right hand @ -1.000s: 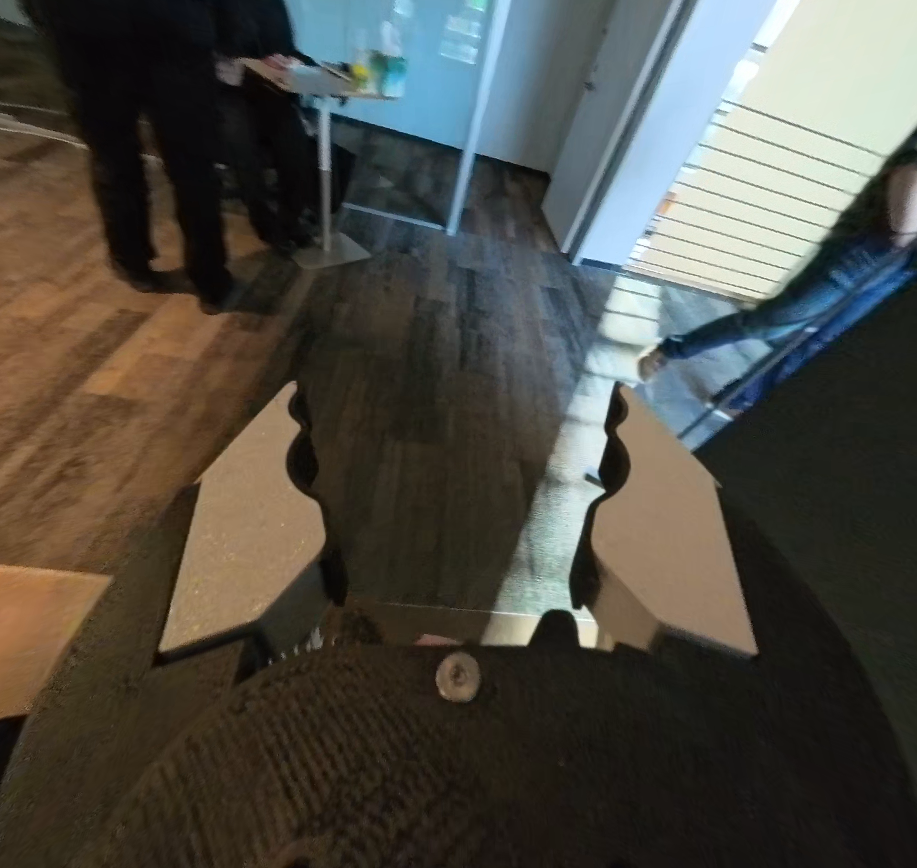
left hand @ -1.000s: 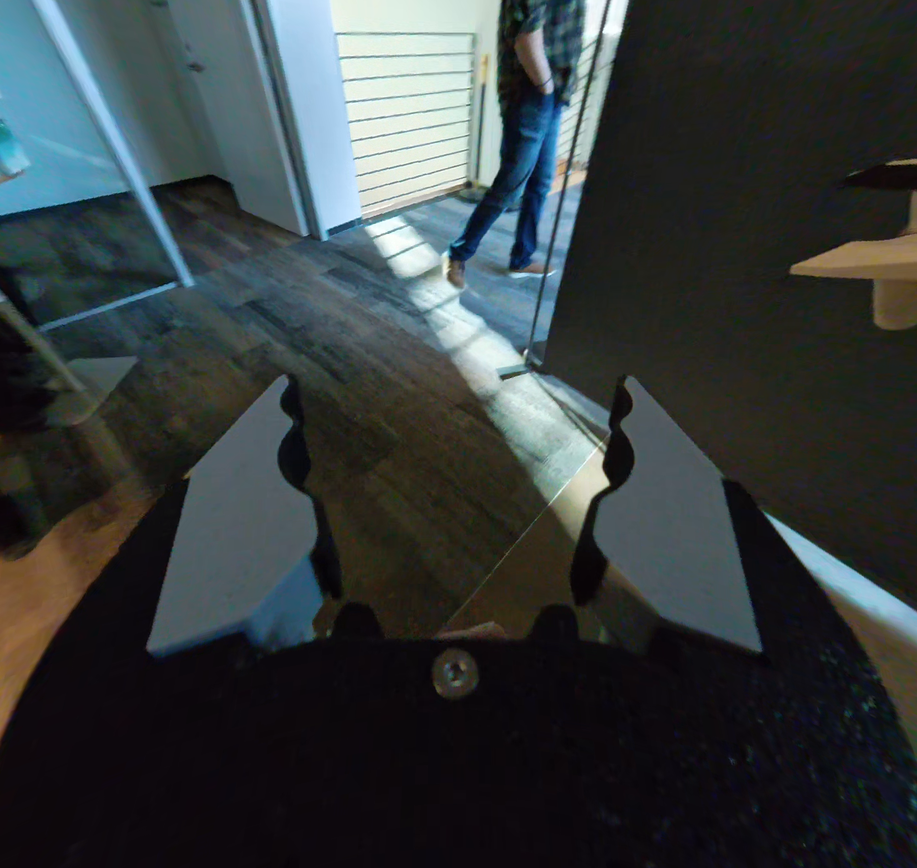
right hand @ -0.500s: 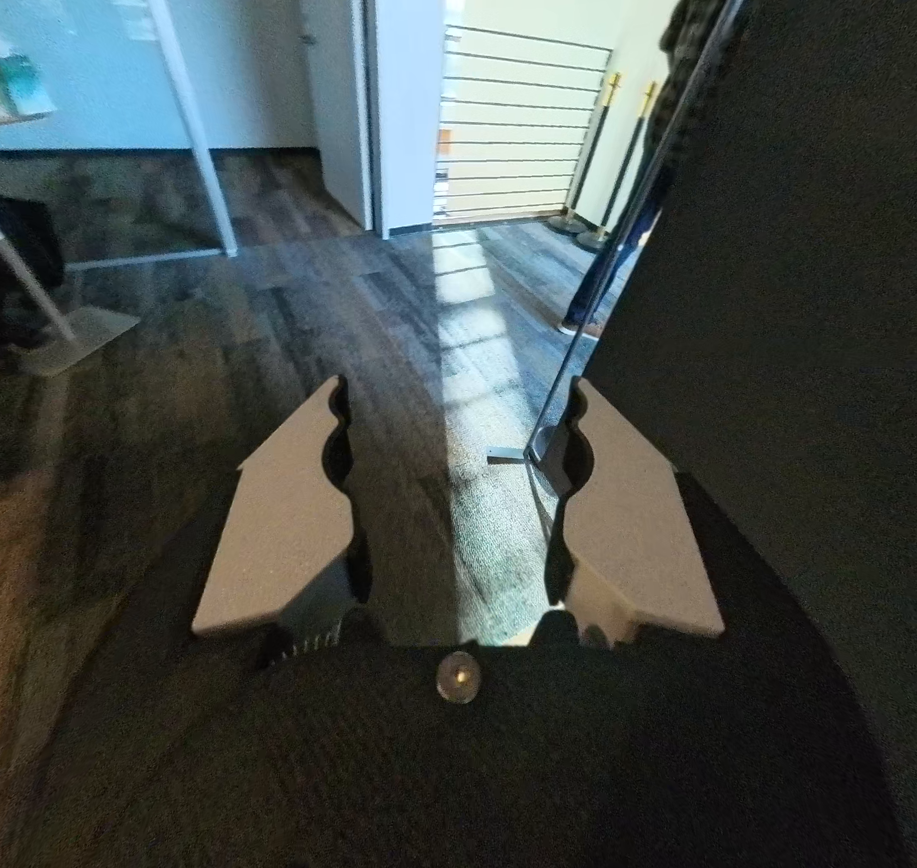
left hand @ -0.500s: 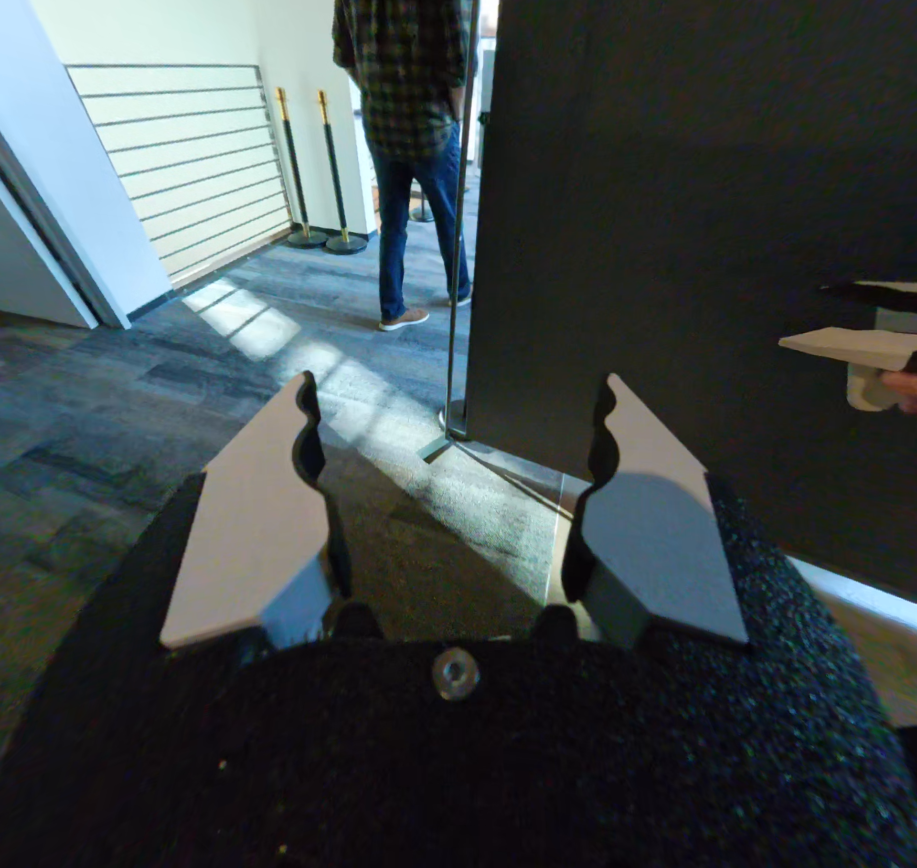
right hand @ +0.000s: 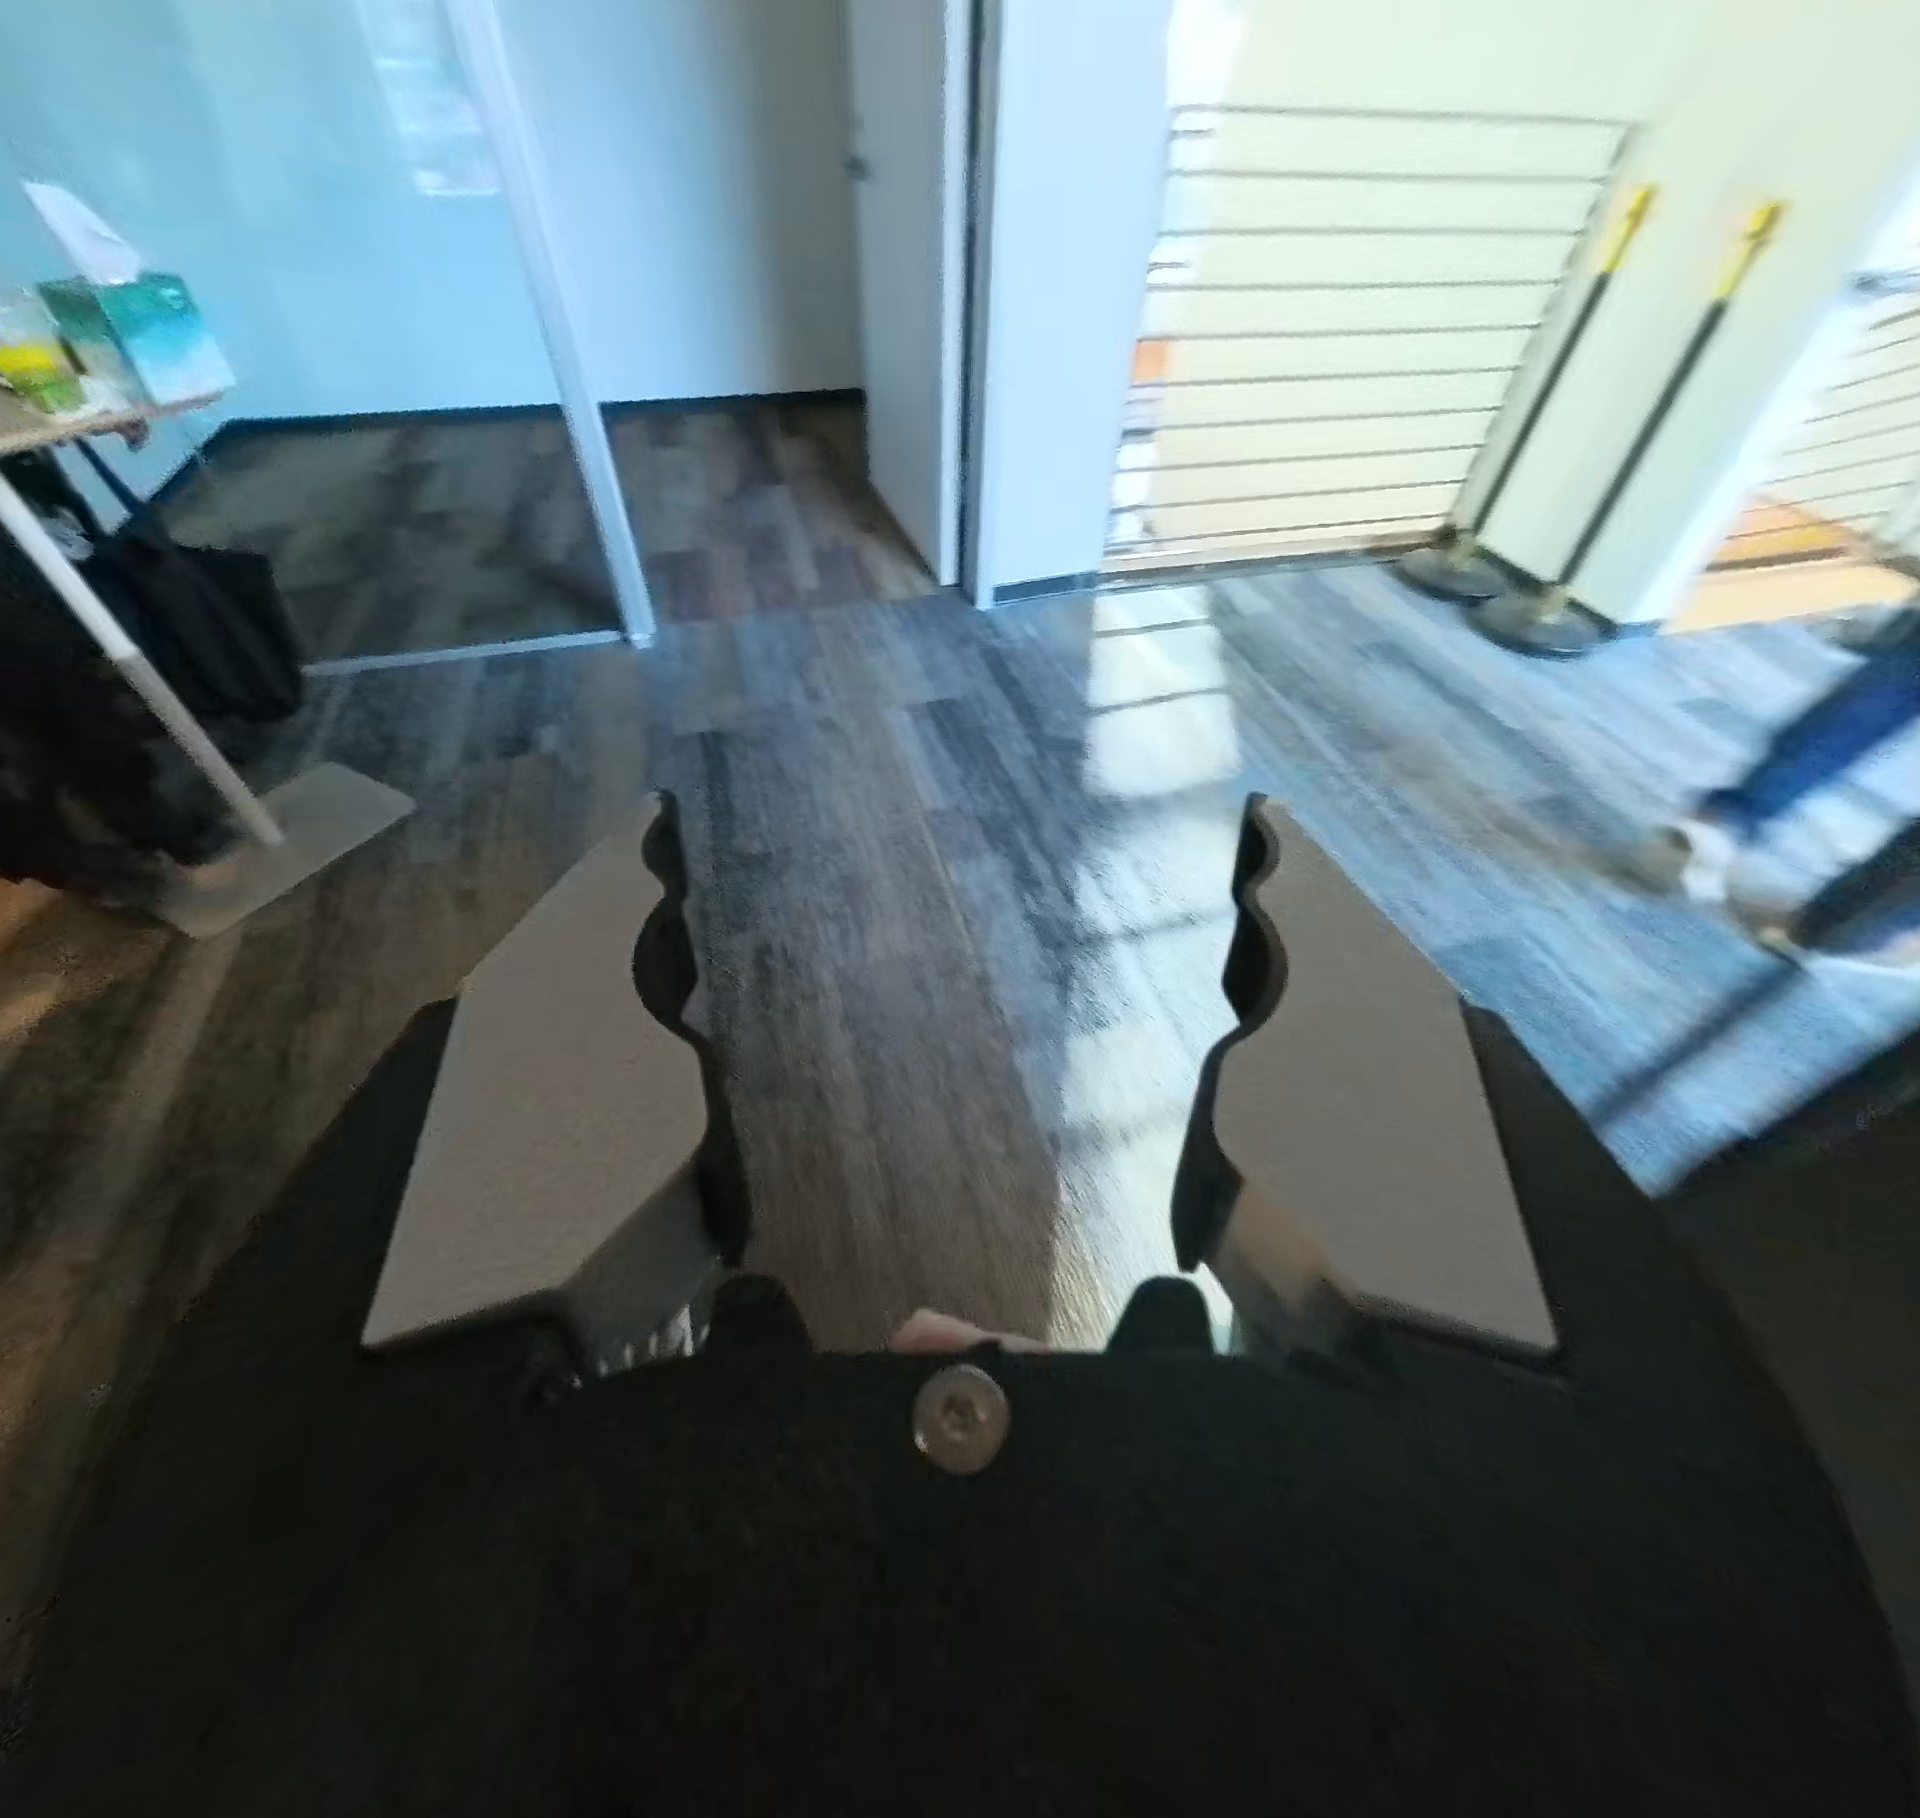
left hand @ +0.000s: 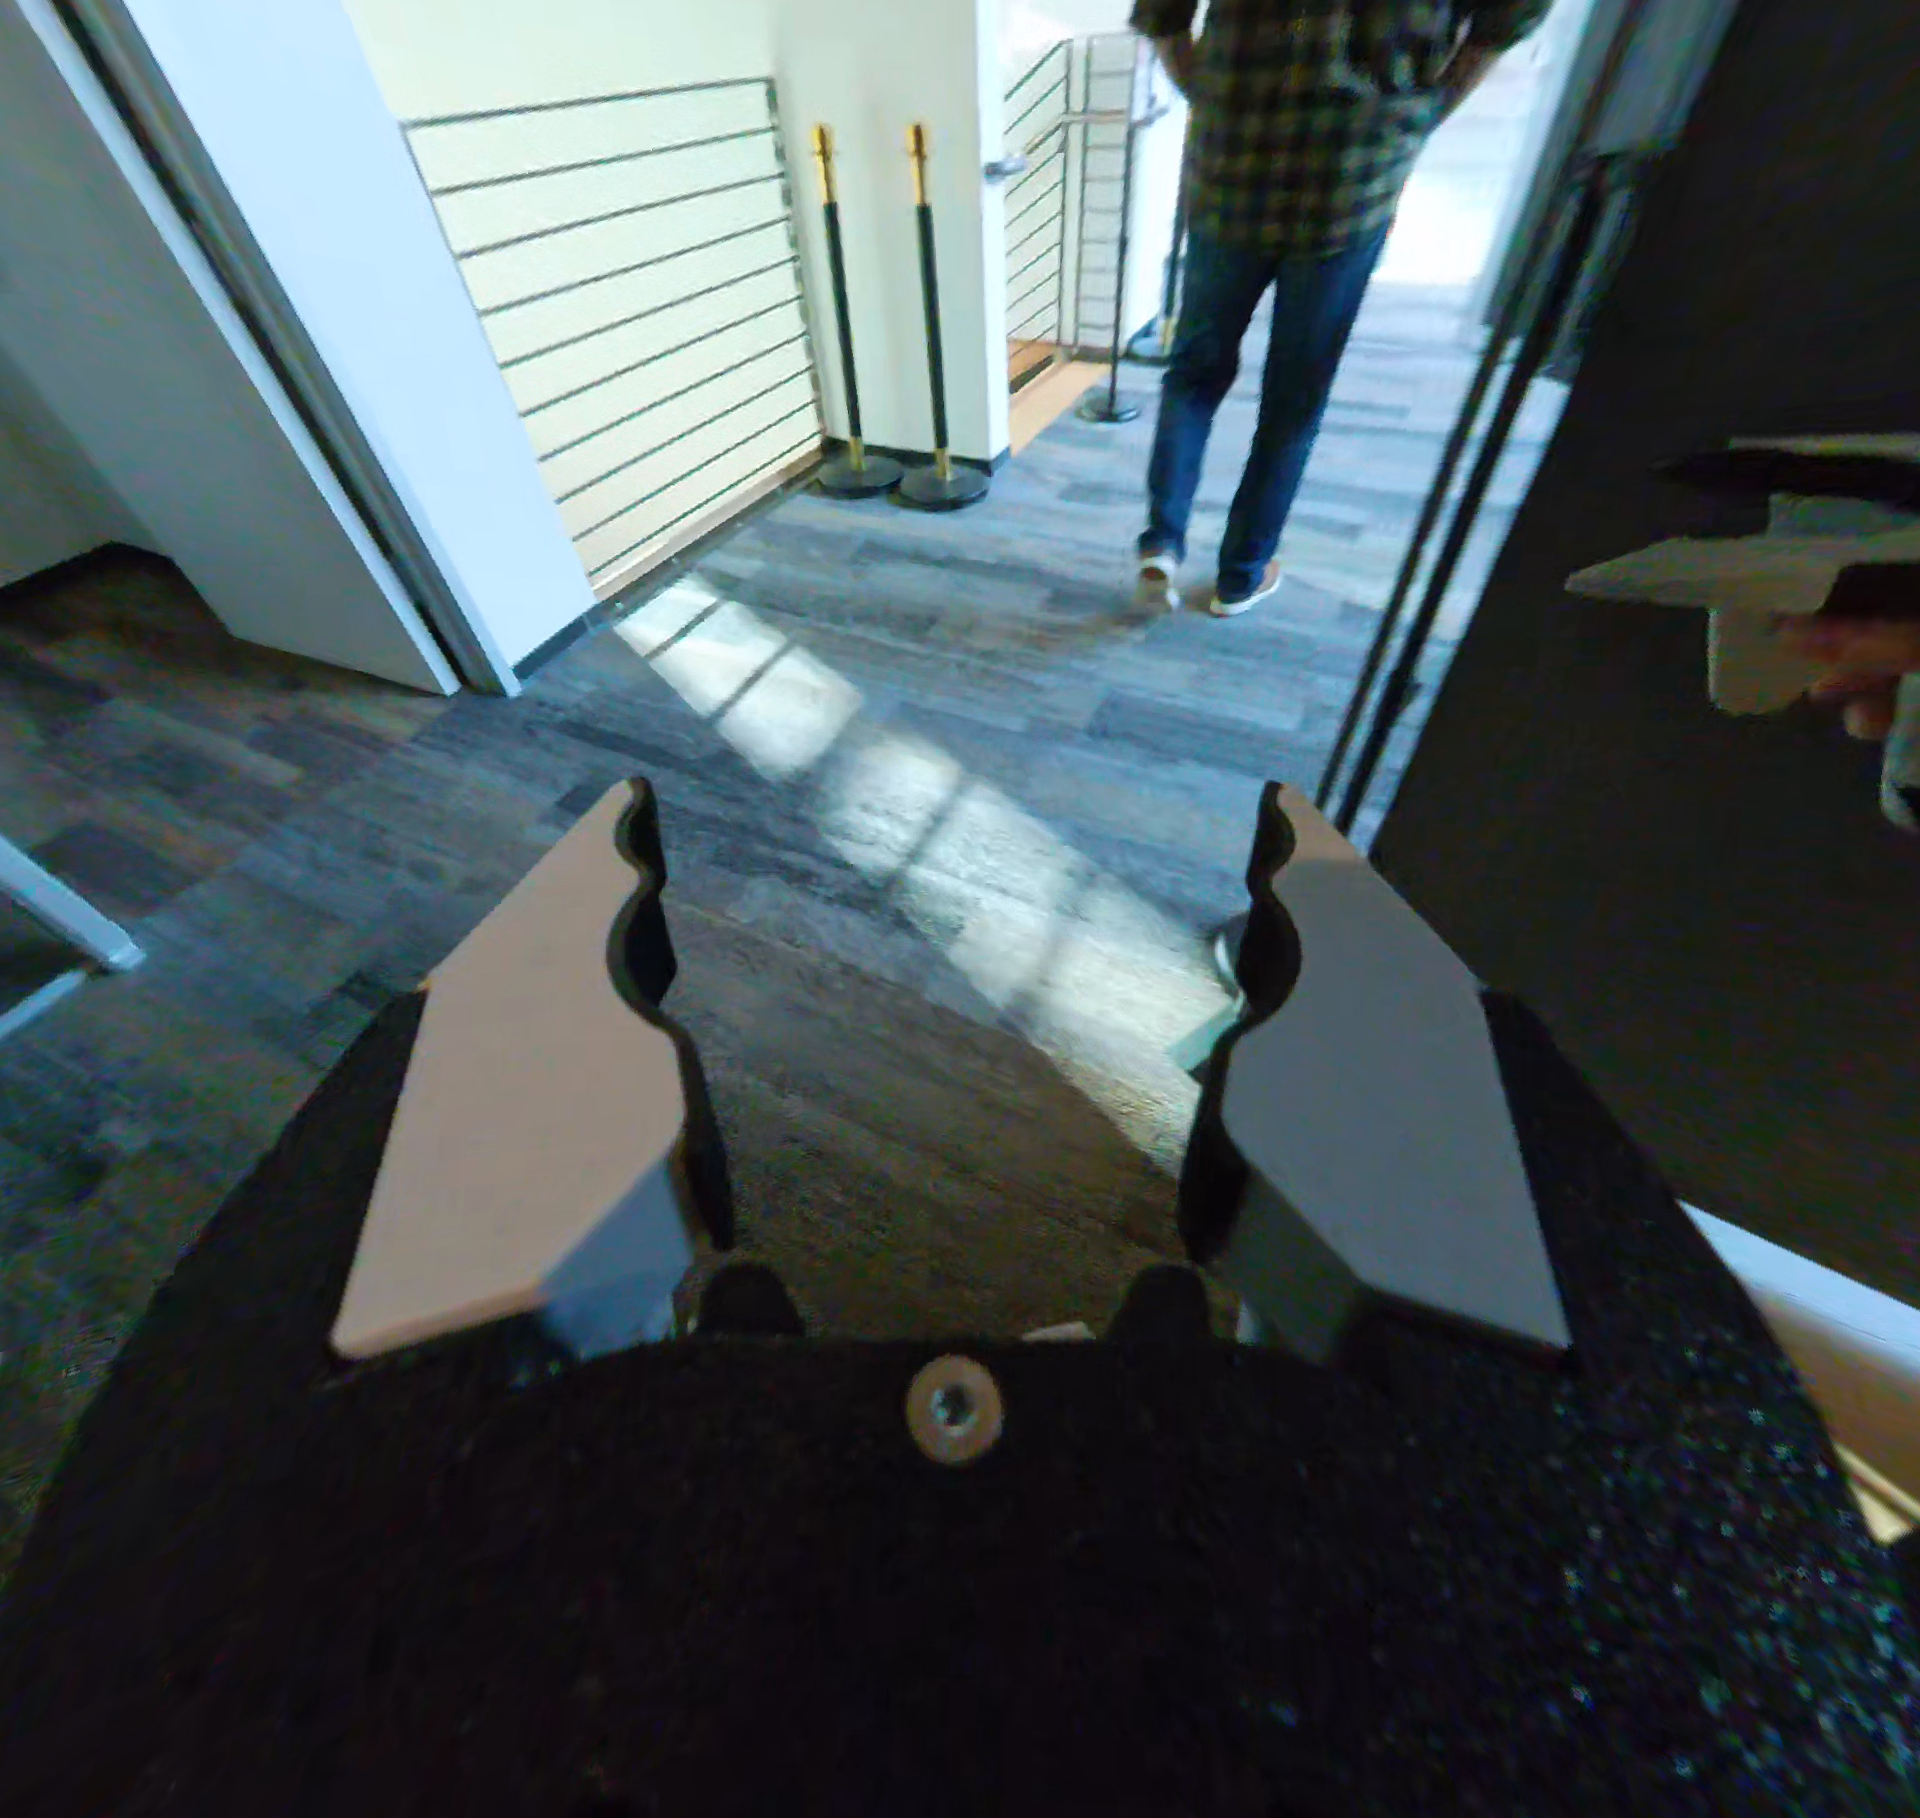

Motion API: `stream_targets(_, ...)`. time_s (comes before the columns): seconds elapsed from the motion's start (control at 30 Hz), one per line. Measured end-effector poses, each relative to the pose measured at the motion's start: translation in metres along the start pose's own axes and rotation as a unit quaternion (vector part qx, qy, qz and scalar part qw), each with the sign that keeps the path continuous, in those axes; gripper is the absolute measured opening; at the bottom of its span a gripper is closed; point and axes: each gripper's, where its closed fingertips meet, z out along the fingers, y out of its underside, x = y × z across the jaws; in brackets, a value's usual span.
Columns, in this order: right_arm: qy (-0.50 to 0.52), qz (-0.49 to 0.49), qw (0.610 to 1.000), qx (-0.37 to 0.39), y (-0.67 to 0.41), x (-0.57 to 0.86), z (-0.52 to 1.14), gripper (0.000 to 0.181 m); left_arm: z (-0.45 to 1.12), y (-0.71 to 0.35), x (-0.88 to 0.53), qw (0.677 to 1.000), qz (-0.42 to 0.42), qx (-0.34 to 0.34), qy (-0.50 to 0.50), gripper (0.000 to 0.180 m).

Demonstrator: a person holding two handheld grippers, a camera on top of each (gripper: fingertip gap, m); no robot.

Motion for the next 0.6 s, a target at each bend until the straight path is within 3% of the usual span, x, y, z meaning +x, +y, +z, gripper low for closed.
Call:
stream_targets(0.23, 0.045, -0.043, 0.998, -0.009, -0.034, 0.092, 0.162, 0.119, 0.216, 0.008, -0.079, 0.999, 0.015, -0.03, 0.033, 0.108)
stream_targets(0.43, 0.172, -0.038, 0.982, -0.068, -0.025, 0.235, 0.254, 0.123, 0.461, -0.043, -0.077, 0.984, 0.076, -0.021, 0.158, 0.094)
stream_targets(0.6, 0.263, 0.024, 0.961, -0.079, -0.037, 0.334, 0.294, 0.12, 0.619, -0.119, -0.02, 0.947, 0.097, 0.006, 0.306, 0.103)
